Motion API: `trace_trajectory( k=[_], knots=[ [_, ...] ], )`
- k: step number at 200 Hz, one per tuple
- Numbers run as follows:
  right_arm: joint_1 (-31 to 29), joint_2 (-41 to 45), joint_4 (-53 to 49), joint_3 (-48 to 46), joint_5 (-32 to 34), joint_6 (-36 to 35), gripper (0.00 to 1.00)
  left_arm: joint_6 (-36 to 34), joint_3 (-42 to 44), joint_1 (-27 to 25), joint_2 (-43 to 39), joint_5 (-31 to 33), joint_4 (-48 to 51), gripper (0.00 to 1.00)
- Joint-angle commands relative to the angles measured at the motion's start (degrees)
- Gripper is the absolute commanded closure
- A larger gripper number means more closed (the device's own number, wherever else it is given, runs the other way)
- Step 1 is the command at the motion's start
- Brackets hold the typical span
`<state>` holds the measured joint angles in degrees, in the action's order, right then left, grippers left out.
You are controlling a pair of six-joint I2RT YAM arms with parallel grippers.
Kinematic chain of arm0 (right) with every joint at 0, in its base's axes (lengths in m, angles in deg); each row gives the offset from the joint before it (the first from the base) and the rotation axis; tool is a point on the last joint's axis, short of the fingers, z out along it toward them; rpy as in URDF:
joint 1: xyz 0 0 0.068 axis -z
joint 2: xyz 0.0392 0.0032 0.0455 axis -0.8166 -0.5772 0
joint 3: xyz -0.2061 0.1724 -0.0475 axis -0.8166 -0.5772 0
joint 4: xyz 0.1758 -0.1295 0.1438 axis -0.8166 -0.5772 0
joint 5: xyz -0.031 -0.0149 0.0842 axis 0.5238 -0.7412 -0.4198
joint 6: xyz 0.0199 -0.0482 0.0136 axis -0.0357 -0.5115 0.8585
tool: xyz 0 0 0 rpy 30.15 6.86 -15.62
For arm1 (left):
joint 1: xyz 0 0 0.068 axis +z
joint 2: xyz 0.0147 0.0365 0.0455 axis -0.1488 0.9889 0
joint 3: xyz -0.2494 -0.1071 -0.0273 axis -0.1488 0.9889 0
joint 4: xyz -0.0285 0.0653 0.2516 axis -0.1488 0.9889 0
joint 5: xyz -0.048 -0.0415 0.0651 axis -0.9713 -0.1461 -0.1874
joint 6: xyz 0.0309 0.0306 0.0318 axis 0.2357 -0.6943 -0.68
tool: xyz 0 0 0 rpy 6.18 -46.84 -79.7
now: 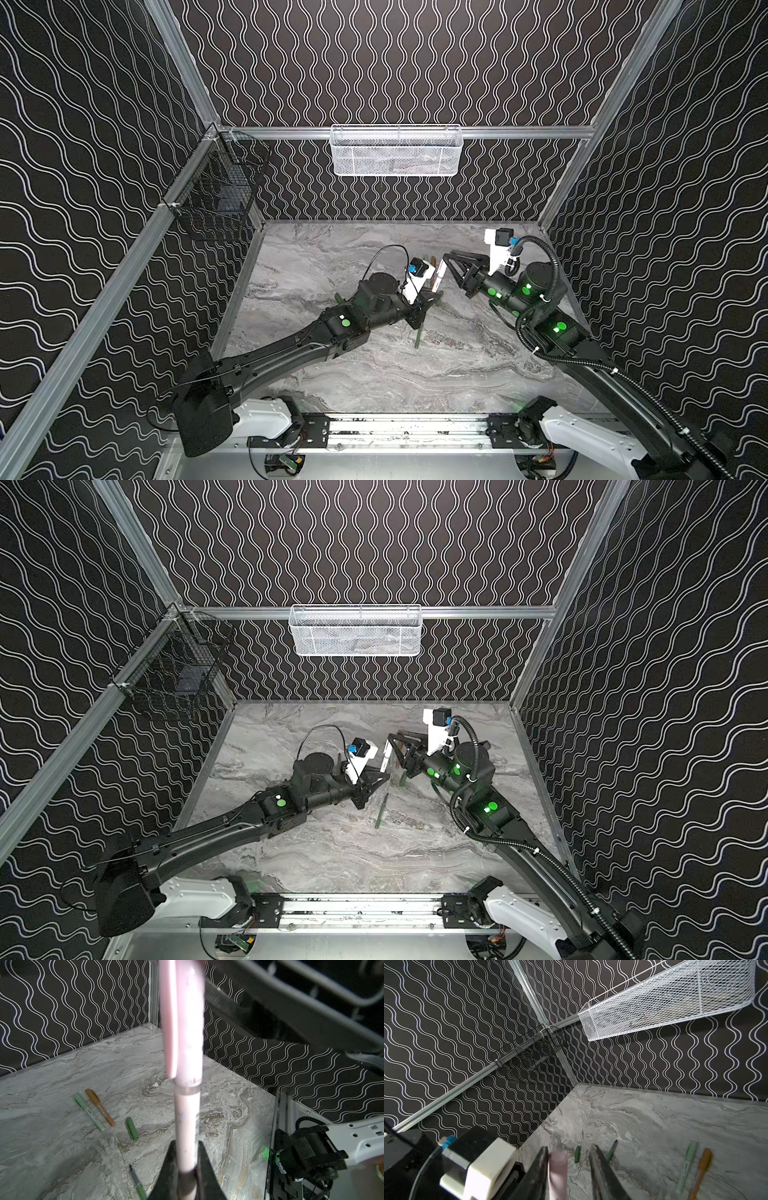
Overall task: Insert the pens into the pen caps
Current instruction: 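Lower the pink cap onto the pen nib with the right gripper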
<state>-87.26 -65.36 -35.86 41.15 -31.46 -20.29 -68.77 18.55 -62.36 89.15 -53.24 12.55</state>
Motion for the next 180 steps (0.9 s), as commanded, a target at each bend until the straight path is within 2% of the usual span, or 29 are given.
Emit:
trace_trajectory(
  k=[1, 48, 64, 111, 180],
  knots=[
    [-0.1, -0.7, -2.7, 1.8, -0.4, -1.1, 0.69, -1.2, -0.4, 0.0, -0.2, 0.4, -1.4, 1.0],
    [-0.1, -1.5, -4.3, 3.8, -4.4, -1.6, 0.78, -1.0, -0.6, 0.0, 0.1, -0.1, -1.3, 1.0],
    [0.0, -1.8, -4.5, 3.9, -4.7, -1.4, 0.84, -0.9, -0.5, -0.1, 0.0, -0.1, -1.4, 1.0],
    [-0.1, -2.5, -4.3, 2.4, -8.0, -1.1, 0.94, -1.5, -0.8, 0.0, -1.0, 0.6, -0.8, 1.0],
    [-0.8, -2.2, -2.2, -2.7, -8.3, -1.2, 0.96, -1.5, -0.6, 0.0, -3.4, 1.9, -0.6, 1.0]
  ],
)
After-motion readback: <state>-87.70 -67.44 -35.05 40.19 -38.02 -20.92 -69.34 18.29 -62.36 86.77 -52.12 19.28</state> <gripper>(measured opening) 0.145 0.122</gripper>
